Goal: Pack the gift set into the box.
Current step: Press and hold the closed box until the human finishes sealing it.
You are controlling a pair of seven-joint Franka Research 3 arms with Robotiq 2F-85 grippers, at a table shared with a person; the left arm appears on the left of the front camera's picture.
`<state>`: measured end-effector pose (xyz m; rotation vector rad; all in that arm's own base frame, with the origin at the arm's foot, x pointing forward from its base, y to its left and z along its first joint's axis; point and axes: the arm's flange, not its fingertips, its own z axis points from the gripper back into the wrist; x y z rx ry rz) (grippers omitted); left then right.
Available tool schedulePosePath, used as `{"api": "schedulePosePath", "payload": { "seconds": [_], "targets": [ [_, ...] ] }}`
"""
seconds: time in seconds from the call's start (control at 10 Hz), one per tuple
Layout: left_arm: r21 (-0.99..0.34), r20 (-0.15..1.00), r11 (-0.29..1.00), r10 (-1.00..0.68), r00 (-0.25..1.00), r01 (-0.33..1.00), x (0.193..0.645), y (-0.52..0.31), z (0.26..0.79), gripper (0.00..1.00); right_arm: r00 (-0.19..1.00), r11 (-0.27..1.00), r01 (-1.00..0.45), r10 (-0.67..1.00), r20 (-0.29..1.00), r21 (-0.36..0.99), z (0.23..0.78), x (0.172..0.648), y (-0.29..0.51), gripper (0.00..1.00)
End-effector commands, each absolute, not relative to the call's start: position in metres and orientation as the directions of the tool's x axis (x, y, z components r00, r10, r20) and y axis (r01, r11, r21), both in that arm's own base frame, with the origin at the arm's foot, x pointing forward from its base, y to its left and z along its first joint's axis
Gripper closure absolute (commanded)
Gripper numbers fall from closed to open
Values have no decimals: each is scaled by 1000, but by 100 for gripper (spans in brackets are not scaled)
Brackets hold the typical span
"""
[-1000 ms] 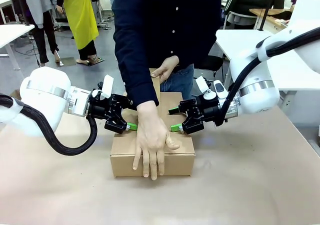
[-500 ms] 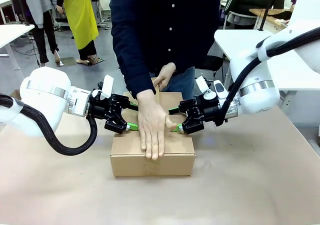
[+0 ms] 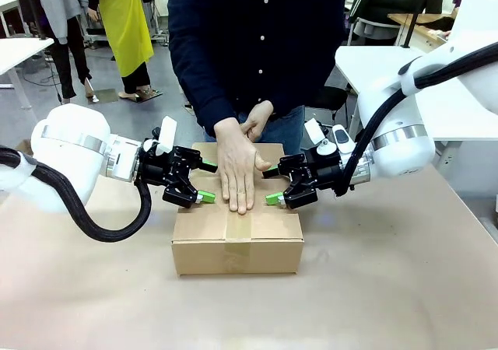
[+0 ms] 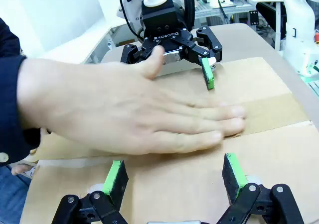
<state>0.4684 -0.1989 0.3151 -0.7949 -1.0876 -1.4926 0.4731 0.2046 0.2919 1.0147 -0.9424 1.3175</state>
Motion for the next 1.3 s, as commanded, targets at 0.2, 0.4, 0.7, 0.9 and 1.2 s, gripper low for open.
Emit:
{"api": "schedulePosePath", "payload": {
  "seconds": [0.2, 0.4, 0.7, 0.9, 1.2],
  "targets": [
    [219, 904, -11, -375, -207, 976, 467, -198, 311, 0, 41, -7, -999, 307, 951, 46, 291, 473, 205, 0],
    [219, 904, -11, -375, -207, 976, 467, -198, 311, 0, 41, -7, -999, 307, 951, 46, 291, 473, 205, 0],
    [219, 904, -11, -375, -207, 976, 467, -198, 311, 0, 41, -7, -999, 307, 951, 46, 291, 473, 205, 0],
    [219, 904, -11, -375, -207, 976, 467, -198, 311, 0, 41, -7, -999, 307, 951, 46, 291, 473, 205, 0],
    [219, 904, -11, -375, -207, 976, 467, -198, 311, 0, 41, -7, -999, 307, 951, 46, 291, 473, 205, 0]
  ]
}}
